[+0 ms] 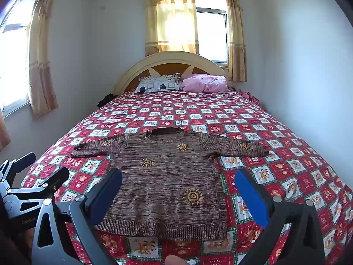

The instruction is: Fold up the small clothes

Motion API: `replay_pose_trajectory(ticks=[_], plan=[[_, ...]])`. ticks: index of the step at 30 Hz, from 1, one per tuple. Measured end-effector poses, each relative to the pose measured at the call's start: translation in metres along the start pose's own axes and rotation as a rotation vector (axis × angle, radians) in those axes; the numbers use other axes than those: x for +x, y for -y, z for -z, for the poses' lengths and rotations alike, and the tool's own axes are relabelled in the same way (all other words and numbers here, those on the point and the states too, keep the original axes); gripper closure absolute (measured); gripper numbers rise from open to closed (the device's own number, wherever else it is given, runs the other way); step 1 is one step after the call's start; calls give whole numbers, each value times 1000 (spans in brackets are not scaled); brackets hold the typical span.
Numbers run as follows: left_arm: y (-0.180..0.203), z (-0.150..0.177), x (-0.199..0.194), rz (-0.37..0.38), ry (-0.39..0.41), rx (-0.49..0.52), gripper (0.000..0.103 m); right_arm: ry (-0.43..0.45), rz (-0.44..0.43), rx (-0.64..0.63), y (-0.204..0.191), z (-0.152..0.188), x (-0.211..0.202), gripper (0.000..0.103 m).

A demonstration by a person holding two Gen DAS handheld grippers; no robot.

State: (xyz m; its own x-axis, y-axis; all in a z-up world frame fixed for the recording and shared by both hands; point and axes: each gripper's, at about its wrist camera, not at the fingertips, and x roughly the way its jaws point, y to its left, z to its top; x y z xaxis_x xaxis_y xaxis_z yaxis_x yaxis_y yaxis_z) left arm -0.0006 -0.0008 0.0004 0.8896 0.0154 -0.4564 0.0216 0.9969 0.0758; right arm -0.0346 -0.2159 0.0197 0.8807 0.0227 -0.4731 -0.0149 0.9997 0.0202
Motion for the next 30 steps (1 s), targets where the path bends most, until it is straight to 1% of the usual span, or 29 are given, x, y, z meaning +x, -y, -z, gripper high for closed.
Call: replay_pose_trajectory(ticks=[5, 6, 15, 16, 30], plan=[[10, 1, 0, -16, 1, 14, 0, -3, -1, 3, -1, -1, 0, 1], [2, -1, 2, -1, -6, 2, 0, -3, -2, 3, -1, -1, -1, 1], [4, 0, 3, 3, -2, -3, 0, -12, -2, 6, 12, 0, 5, 1], [0, 1, 3, 7, -2, -8, 0, -13, -1, 5, 10, 0, 6, 1], [-3, 1, 5, 3, 0, -14, 0, -19, 3, 3, 6, 0, 6, 1]])
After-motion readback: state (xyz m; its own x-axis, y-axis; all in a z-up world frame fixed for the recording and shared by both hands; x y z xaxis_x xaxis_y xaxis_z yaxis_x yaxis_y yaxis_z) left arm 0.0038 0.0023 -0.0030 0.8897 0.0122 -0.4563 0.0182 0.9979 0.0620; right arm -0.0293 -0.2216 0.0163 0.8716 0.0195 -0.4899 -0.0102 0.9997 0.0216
